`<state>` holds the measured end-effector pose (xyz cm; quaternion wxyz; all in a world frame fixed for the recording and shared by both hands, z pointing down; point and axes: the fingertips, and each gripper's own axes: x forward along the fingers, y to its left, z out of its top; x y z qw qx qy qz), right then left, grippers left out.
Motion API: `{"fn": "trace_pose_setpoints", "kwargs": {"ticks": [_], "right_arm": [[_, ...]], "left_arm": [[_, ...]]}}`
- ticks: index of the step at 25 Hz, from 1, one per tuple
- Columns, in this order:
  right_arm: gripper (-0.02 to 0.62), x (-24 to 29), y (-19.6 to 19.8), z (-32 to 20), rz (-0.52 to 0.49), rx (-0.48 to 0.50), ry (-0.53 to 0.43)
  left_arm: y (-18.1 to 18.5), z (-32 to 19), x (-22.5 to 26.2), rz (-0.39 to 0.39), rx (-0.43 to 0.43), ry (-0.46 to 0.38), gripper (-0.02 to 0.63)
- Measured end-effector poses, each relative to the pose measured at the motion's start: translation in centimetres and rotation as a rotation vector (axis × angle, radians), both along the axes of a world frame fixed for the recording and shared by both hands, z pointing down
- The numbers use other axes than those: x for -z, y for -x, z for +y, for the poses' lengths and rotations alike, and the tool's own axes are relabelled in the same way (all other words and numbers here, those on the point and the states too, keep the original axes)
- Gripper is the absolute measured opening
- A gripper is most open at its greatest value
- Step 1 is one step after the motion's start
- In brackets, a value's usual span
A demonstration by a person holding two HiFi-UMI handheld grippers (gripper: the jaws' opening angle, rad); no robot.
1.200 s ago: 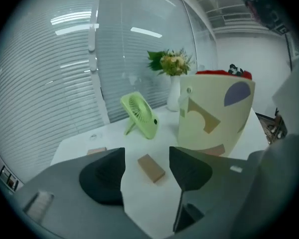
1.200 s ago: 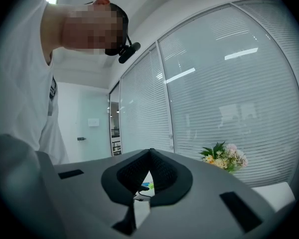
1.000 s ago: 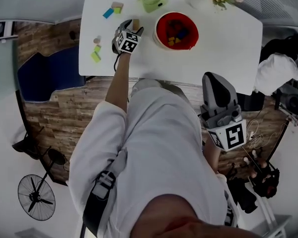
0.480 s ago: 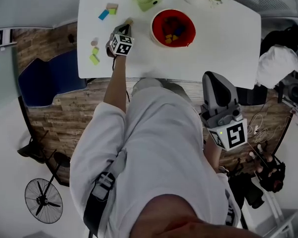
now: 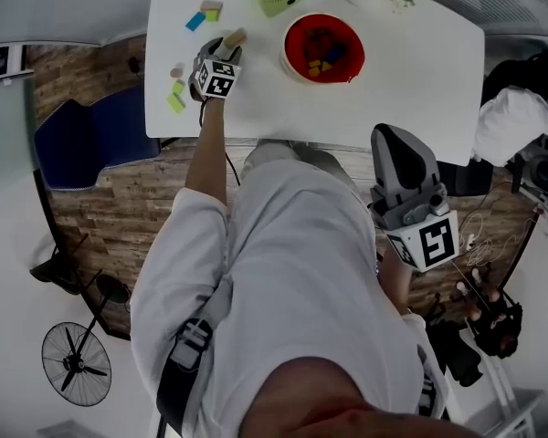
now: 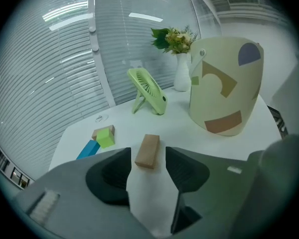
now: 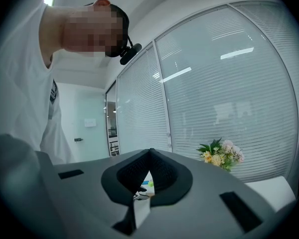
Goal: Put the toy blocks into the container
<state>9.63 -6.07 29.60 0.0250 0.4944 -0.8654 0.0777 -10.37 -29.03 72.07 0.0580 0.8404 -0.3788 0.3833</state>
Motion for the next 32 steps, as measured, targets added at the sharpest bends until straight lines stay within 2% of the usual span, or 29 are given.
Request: {"fn": "trace_pose_setpoints", "kwargs": {"ticks": [5,7,9,13,18,26,29,32], "right_arm": [[0.002,-0.4,-0.5,0.0,0.001,-0.038,0.015],[0.002,-0.3,-0.6,0.1,0.0,-0.053,0.017],[0.002,-0.4,-0.6,0.0,-0.002,-0.06,0.017],[0.002,-0.6,-0.3,-0.1,-0.01,-0.046,0.017],[0.002,-0.8,-0.2,-0.5,-0.035,-0.002,0.009],[0.002,-0.4,0.4,-1.1,-0.071,0.123,-0.03],[0.002,0.2,0.4,-1.7,-0.088,0.163,-0.058],[0.002,1.0,0.6,-2.0,-0.103,0.194,-0.091]], "left_arm": [[-1.0,-1.0,-1.8,-0.016,-0.06,0.095,0.229],[-1.2,-1.0,-1.9,-0.02,-0.089,0.117,0.213],[-1.4,-0.6,-1.8,-0.025,-0.11,0.119,0.135],[-1.4,0.6,-0.8,0.036,-0.109,0.11,0.132],[-1.5,2.1,6.0,0.227,-0.087,-0.02,0.132],[-2.6,7.3,25.4,0.556,-0.131,-0.338,0.132],[-3.0,9.6,31.2,0.584,-0.163,-0.419,0.132],[-4.1,11.0,33.8,0.527,-0.207,-0.444,0.132]]}}
